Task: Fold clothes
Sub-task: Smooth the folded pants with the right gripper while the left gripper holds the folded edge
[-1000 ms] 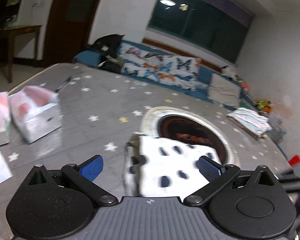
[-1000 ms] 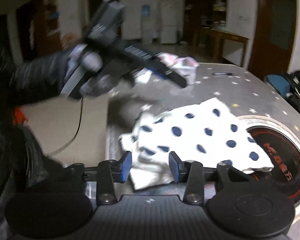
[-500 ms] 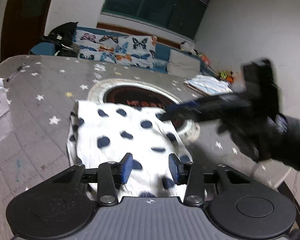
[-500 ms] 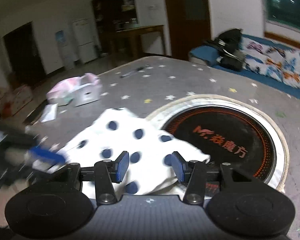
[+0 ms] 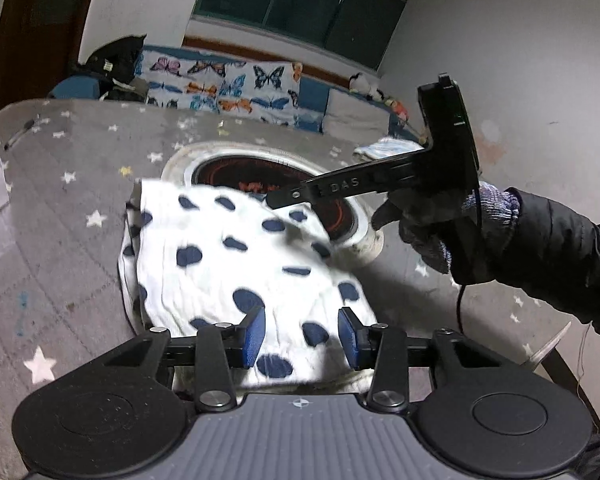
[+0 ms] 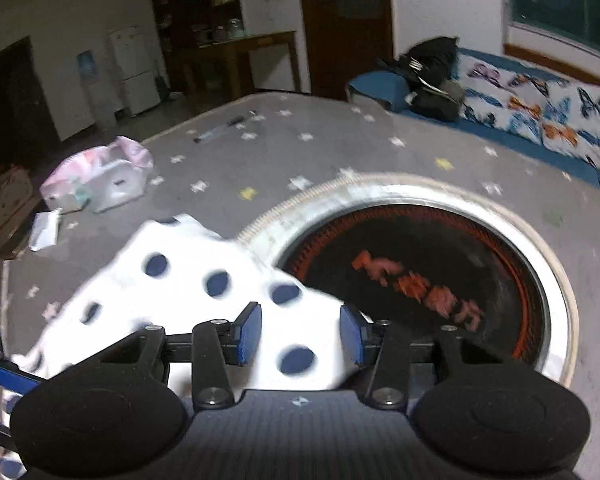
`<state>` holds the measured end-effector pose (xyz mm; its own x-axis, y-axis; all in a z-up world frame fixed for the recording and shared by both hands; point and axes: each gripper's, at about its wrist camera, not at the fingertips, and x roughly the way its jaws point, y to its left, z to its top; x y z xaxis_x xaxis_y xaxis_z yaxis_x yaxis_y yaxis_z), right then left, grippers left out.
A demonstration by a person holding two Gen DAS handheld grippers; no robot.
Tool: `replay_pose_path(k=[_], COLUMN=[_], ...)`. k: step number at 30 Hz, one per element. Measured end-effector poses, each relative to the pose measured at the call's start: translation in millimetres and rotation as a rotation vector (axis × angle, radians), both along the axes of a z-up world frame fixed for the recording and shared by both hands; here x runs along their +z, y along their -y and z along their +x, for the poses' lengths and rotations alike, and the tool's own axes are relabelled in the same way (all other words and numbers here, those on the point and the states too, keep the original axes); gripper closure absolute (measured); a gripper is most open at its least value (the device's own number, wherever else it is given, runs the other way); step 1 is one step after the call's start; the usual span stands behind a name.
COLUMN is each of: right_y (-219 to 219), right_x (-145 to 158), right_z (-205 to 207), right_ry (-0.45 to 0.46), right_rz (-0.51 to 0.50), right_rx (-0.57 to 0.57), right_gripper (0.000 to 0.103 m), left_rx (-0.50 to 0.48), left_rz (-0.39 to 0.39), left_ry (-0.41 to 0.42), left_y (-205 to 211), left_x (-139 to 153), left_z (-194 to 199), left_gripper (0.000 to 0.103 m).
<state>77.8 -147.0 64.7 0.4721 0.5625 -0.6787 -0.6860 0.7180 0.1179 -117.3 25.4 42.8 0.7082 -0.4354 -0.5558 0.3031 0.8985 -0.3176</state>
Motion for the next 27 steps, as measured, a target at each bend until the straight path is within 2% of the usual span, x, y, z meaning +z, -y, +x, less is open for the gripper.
replay_pose_path(k=[4,10,12,15,19,23,27], right_y=[-29,-80,-94,-115,-137,-147,-144], right_x=[7,1,-3,-9,-18,-21,-11], right_z=[-2,-4,-2,3,9,13,12], right_ry=[-0.016,-0.016,-0.014,-0.018,-0.011,-0.001,0.013], right_rz=[-0.005,-0.07,-0.098,-0.138,-0.183,-0.184,-0.164], right_rx=[0.088,0.213,0.24,0.271,0.293,0.298,0.293], right_gripper=[0.06,0.061,0.066,0.07,0.071,0.071,0.07], left_rx=[0.009,0.019,0.02,0.019,0.018,0.021,0.029], left_rz=[-0.003,-0.031,-0.045,-0.059,-0.075,-0.079,-0.075], left_ry=[0.005,-0.026,-0.028,-0.031,-0.037,-0.041,-0.026], left_y=[-1,-7,-10,-13,-16,-17,-19], left_x=[0,-9,-11,-13,-17,-18,-12], left_z=[1,0,0,1,2,0,-5], left_gripper=[0.059,0.059,0.059,0.059,0.059,0.059,0.057])
